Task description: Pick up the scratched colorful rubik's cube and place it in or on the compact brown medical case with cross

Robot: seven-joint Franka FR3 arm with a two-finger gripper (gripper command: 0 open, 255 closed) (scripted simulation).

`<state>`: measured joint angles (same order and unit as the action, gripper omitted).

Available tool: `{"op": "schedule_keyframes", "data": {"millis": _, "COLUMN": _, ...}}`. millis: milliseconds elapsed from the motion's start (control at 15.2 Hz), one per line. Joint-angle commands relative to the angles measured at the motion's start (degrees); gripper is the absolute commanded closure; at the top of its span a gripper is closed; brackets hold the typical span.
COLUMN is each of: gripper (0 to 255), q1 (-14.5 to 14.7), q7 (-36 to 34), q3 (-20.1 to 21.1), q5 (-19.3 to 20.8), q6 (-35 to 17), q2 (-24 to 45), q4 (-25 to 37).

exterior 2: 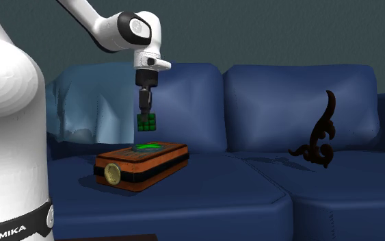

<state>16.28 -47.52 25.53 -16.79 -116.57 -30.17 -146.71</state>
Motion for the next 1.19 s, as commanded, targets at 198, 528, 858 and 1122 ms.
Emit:
{"op": "schedule_keyframes", "data": {"millis": 198, "gripper": 255, "q1": 0.0, "q7": 0.1, "q3": 1.0, "q5": -0.5, "q6": -4.6, "q2": 1.9, "q4": -2.7}}
{"op": "schedule_keyframes", "data": {"millis": 528, "gripper": 255, "q1": -0.1, "q7": 0.1, "q3": 2.1, "q5": -0.8, "q6": -9.4, "q2": 4.4, "q4": -5.0}}
{"op": "schedule_keyframes", "data": {"millis": 858, "gripper": 255, "q1": -0.1, "q7": 0.1, "q3": 2.0, "q5": -0.7, "q6": -9.5, "q2": 4.4, "q4": -5.0}}
{"op": "schedule_keyframes", "data": {"millis": 1122, "gripper": 0, "q1": 0.0, "q7": 0.0, "q3": 2.1, "q5": -0.7, "q6": -9.4, "q2": 4.5, "q4": -4.9}}
